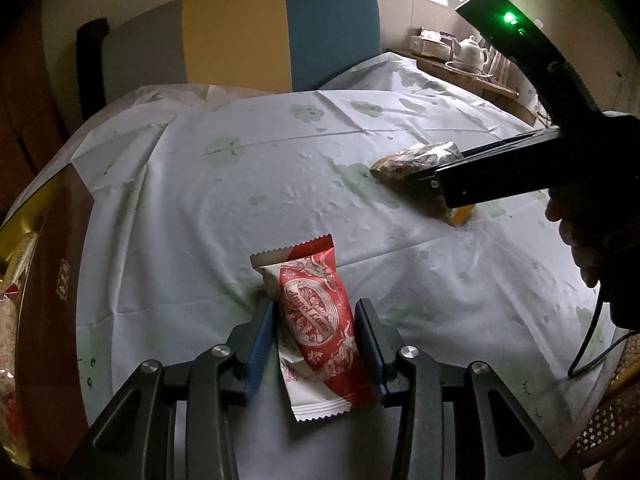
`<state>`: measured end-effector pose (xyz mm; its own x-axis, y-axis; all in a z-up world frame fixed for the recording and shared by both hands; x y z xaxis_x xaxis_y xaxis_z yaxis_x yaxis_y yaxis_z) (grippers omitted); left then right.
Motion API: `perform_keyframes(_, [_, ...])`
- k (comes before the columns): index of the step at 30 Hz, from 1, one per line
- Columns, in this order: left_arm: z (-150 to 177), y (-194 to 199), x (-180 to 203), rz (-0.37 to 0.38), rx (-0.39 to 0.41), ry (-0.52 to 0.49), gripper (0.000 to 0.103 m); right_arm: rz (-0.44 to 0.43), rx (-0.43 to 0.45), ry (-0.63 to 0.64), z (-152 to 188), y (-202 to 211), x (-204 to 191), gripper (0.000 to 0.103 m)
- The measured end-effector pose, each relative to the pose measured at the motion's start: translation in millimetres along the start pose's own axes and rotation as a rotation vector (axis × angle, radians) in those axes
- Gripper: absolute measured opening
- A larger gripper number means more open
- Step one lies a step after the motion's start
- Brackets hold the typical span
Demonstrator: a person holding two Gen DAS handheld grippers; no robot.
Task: Organize snacks
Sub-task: 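Grasp the red-and-white wafer packet with the left gripper and lift it, then grasp the orange-edged seed bag with the right gripper while the left gripper holds the wafer packet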
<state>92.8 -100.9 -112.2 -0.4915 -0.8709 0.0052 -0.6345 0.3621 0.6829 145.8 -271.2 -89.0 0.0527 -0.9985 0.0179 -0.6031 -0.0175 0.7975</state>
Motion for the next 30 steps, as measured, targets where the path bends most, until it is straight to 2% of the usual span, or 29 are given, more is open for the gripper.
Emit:
perform_keyframes(4, [0.8, 0.2, 0.1, -0.001, 0.006, 0.004, 0.042, 0.02, 0.007, 0.013, -0.9, -3.9, -0.1, 0.082])
perform_keyframes(5, [1.7, 1.1, 0.2, -0.002, 0.008, 0.005, 0.042, 0.025, 0.004, 0.027, -0.9, -5.5, -1.4, 0.069])
perform_keyframes(6, [2.1, 1.5, 0.2, -0.003, 0.01, 0.006, 0.042, 0.046, -0.004, 0.059, -0.2, -6.4, -3.8, 0.051])
perform_keyframes(7, [2.4, 2.2, 0.4, -0.003, 0.01, 0.005, 0.042, 0.064, -0.01, 0.091, -0.1, -6.5, -5.9, 0.045])
perform_keyframes(12, [2.4, 2.4, 0.5, -0.002, 0.009, 0.006, 0.042, -0.039, 0.015, 0.108, -4.5, 12.9, -21.2, 0.044])
perform_keyframes(16, [2.3, 2.7, -0.2, -0.008, 0.012, 0.007, 0.042, -0.104, -0.036, 0.108, 1.9, 12.1, -33.1, 0.045])
perform_keyframes(18, [2.3, 2.5, 0.1, -0.01, 0.014, 0.009, 0.042, -0.092, -0.071, 0.12, 7.1, 5.1, -35.2, 0.046])
perform_keyframes(30, [2.9, 3.1, 1.4, -0.015, 0.019, 0.01, 0.042, -0.086, -0.073, 0.152, 9.0, -1.5, -40.6, 0.048])
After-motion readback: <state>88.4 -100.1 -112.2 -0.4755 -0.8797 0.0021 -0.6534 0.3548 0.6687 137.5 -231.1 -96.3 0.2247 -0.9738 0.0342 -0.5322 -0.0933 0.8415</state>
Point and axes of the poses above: each gripper's, at about its wrist camera, not at the fingertips, and y roughly against the way its jaws point, x to its right, z to its underside, the point moved 4 cm from there along -y, roughly the way its jaws point, and after that the axes turned 8 degrees about x, right-handed, at the moved point
